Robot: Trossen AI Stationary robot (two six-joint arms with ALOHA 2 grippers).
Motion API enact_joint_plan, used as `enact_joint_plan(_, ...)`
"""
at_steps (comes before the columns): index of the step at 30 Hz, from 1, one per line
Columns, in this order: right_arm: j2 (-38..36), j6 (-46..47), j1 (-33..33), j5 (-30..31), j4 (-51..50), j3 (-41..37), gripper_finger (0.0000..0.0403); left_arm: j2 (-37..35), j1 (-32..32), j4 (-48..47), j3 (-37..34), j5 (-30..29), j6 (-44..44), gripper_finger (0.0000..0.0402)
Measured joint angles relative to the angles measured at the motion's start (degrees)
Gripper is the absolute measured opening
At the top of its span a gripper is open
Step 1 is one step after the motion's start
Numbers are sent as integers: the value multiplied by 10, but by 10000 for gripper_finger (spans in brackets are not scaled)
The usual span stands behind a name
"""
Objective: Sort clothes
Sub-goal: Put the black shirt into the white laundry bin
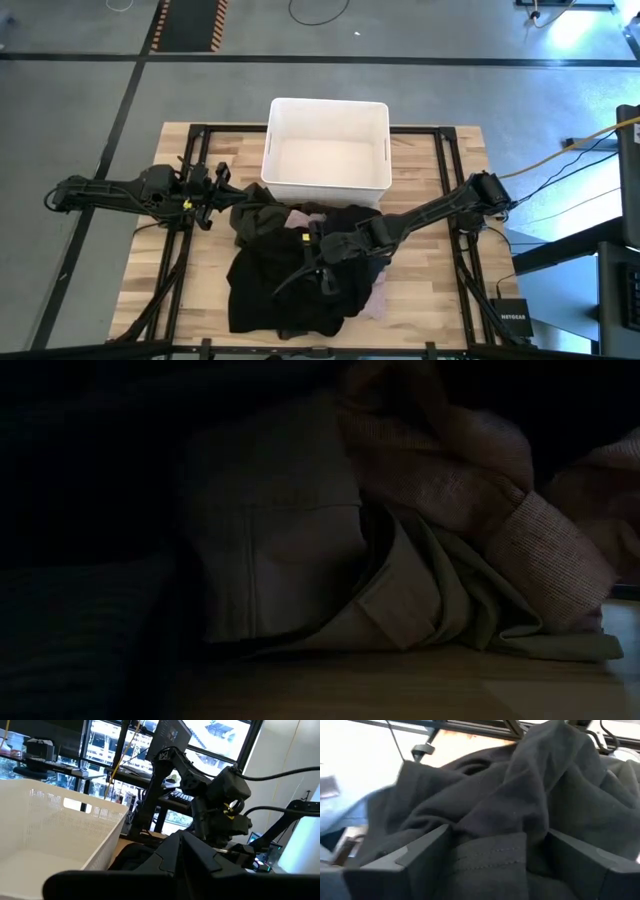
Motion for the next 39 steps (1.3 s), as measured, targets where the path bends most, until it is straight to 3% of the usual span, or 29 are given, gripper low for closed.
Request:
enact_joint_plan(5, 0, -27, 0, 3, -2, 0, 229, 0, 0, 0, 0, -2, 1, 15)
enact_joint_plan(9, 0, -33, 0, 6, -3, 0, 120, 0, 0, 0, 0, -2, 1, 15)
enact_joint_plan(12, -1, -50, 0, 43, -3, 0, 34, 0, 0, 0, 0, -2, 1, 15)
enact_joint_plan(13, -3, -57, 1, 53, -4, 0, 21, 0, 0, 0, 0, -2, 0, 15)
enact_joint_plan(19, -47, -60, 0, 68, -4, 0, 44, 0, 0, -1, 0, -2, -1, 15)
enact_joint_plan(26, -135, -80, 0, 134, 16, 0, 14, 0, 0, -1, 0, -2, -1, 15)
enact_joint_plan(32, -196, -157, -9, 220, 96, 0, 31, 0, 0, 0, 0, -8, -1, 15)
enact_joint_plan(39, -236, -233, -65, 235, 217, 0, 20, 0, 0, 0, 0, -13, -1, 15)
